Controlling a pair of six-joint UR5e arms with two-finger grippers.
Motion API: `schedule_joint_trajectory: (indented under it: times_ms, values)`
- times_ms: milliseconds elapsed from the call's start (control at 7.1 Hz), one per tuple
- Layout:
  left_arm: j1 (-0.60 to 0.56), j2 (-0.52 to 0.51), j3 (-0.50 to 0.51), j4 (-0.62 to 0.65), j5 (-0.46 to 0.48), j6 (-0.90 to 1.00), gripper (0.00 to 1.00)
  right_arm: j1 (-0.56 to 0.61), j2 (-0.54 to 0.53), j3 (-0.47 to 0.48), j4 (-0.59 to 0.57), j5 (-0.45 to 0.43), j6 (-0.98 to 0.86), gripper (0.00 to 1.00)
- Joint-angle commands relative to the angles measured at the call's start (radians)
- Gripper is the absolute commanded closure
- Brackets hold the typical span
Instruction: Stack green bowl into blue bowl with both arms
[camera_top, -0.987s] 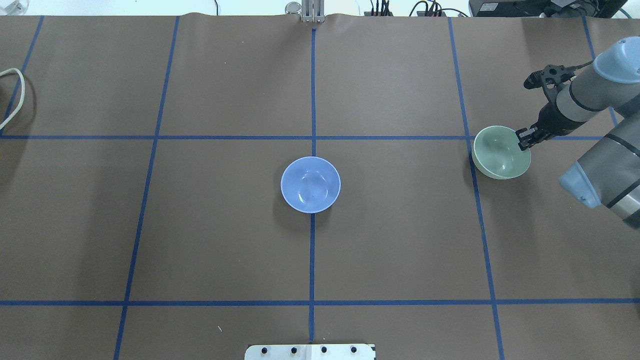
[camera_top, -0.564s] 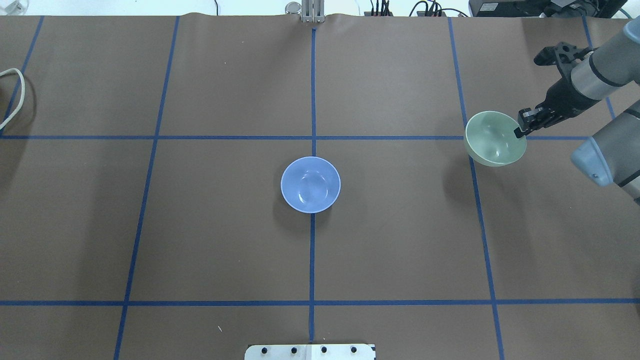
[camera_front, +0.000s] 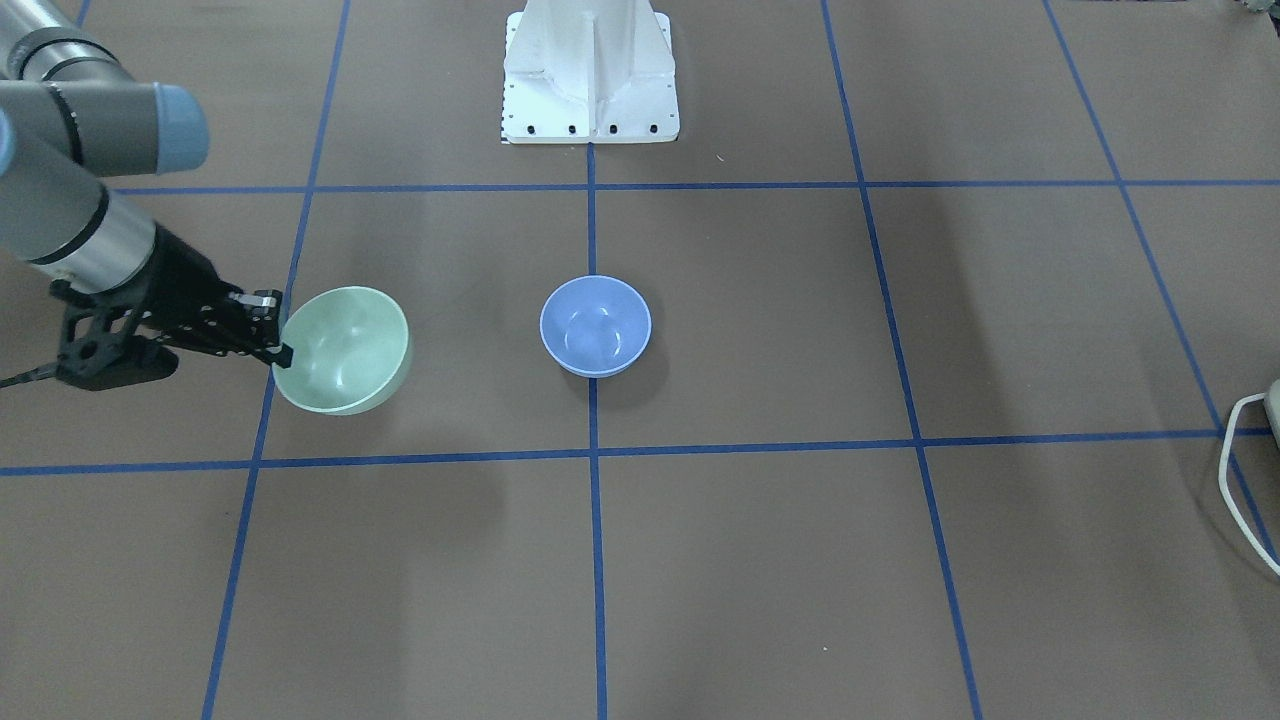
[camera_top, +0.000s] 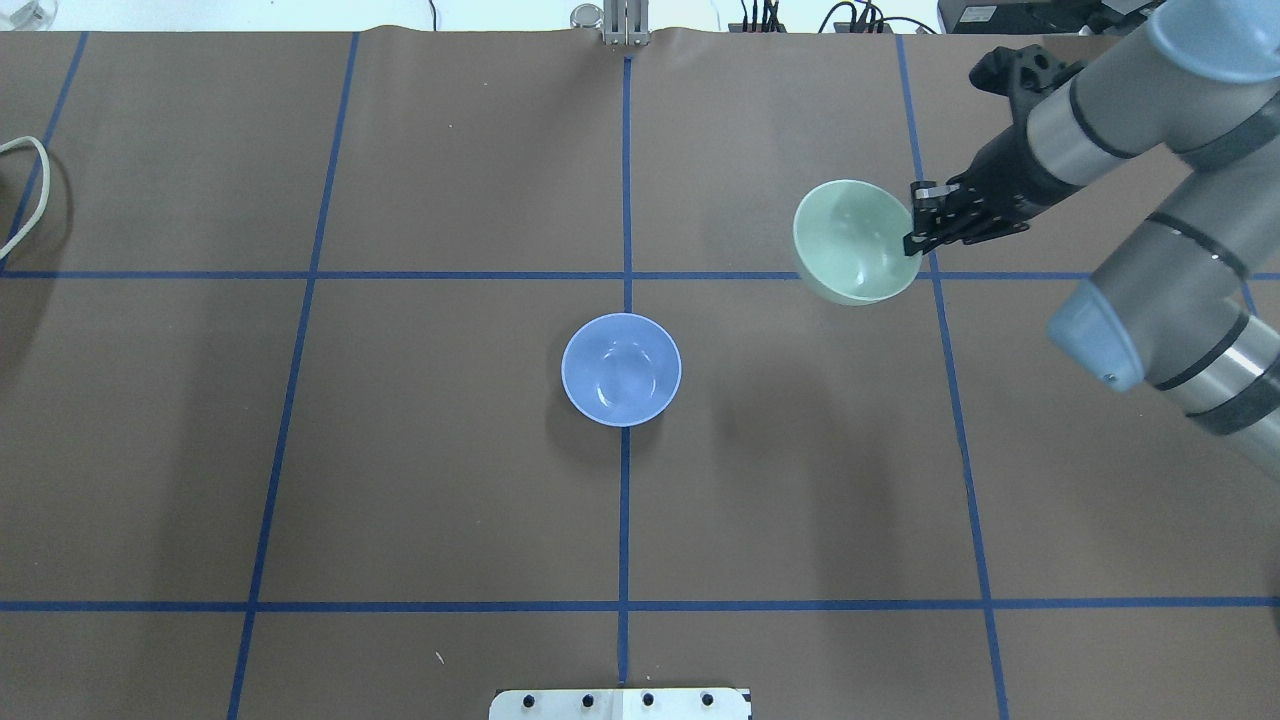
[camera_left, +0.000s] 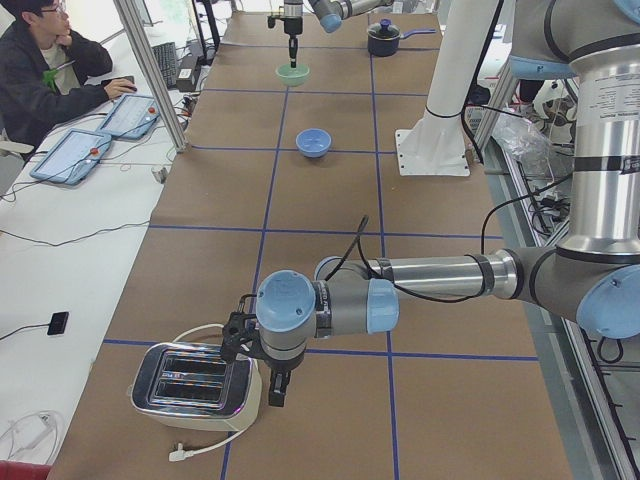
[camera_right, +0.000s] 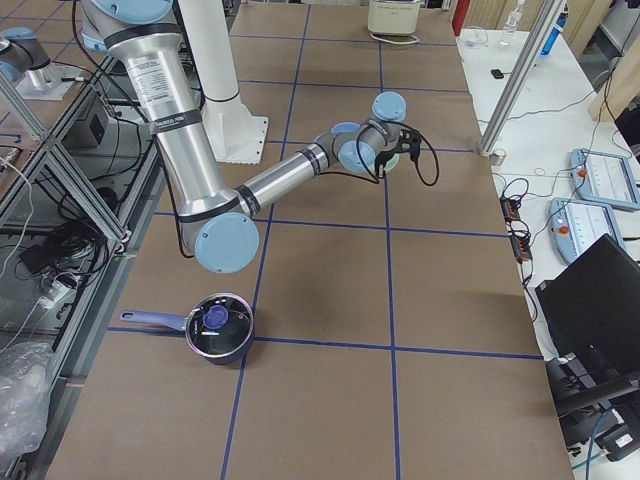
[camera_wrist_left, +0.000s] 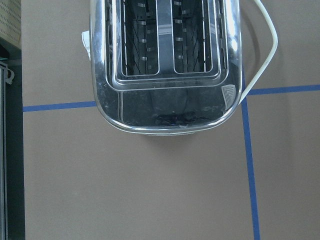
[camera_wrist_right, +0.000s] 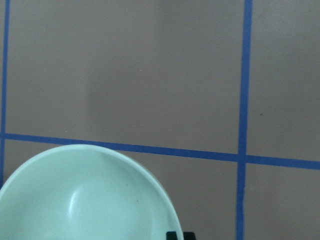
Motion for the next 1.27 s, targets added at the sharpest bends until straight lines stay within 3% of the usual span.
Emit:
schedule_joint_trajectory:
  times_ms: [0, 282, 423, 564, 1128]
  values:
    - [0.005, -0.001, 0.002, 0.002, 0.000, 0.000, 0.02, -0.259, 0.112, 0.045, -0.031, -0.272, 0.278, 1.00]
    - [0.005, 0.001, 0.005, 0.002, 0.001, 0.000, 0.02, -0.352, 0.220, 0.046, -0.206, -0.347, 0.297, 1.00]
    - [0.005, 0.001, 0.006, 0.002, 0.001, 0.000, 0.02, -0.408, 0.228, 0.033, -0.212, -0.438, 0.300, 1.00]
    - [0.005, 0.001, 0.006, 0.003, 0.001, 0.000, 0.02, -0.423, 0.232, 0.014, -0.208, -0.463, 0.300, 1.00]
    - [0.005, 0.001, 0.008, 0.003, 0.001, 0.000, 0.02, -0.407, 0.277, -0.067, -0.200, -0.465, 0.288, 1.00]
